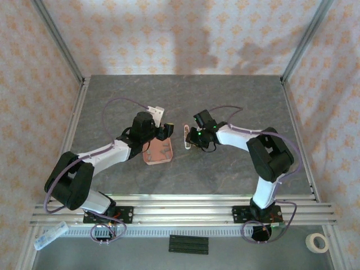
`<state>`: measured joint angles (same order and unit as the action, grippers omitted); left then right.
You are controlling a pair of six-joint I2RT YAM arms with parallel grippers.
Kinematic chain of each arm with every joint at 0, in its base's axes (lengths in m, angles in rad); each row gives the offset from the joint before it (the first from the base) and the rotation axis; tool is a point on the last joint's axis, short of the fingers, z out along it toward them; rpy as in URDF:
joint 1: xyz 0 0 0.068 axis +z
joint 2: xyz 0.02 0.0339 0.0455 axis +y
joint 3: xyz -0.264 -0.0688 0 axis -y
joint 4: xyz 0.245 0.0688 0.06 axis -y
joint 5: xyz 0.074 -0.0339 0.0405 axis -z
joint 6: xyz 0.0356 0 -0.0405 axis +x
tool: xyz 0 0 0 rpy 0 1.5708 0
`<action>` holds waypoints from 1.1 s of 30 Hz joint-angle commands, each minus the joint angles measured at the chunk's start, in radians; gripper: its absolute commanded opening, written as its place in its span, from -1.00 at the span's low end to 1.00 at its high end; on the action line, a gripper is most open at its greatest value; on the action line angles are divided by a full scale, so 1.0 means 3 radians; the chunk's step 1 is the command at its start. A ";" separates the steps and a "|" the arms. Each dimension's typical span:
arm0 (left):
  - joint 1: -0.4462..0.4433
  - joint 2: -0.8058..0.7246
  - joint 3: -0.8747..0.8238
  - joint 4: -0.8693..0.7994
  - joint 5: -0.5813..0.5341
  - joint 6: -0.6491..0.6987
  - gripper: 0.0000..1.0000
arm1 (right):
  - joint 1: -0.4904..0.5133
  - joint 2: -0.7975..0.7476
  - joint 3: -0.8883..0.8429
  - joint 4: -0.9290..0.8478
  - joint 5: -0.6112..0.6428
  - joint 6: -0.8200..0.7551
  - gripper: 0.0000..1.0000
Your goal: Load the staples into the stapler
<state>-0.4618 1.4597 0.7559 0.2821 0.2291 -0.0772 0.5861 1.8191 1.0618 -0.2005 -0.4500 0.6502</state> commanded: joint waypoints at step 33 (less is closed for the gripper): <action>-0.0081 0.0049 0.0106 -0.0104 -0.0016 0.0109 0.28 | -0.0011 -0.0094 -0.0041 0.0218 -0.0035 0.0031 -0.84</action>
<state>-0.4782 1.4727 0.7662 0.2680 0.2287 -0.0731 0.5861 1.8240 1.0657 -0.1688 -0.4690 0.6537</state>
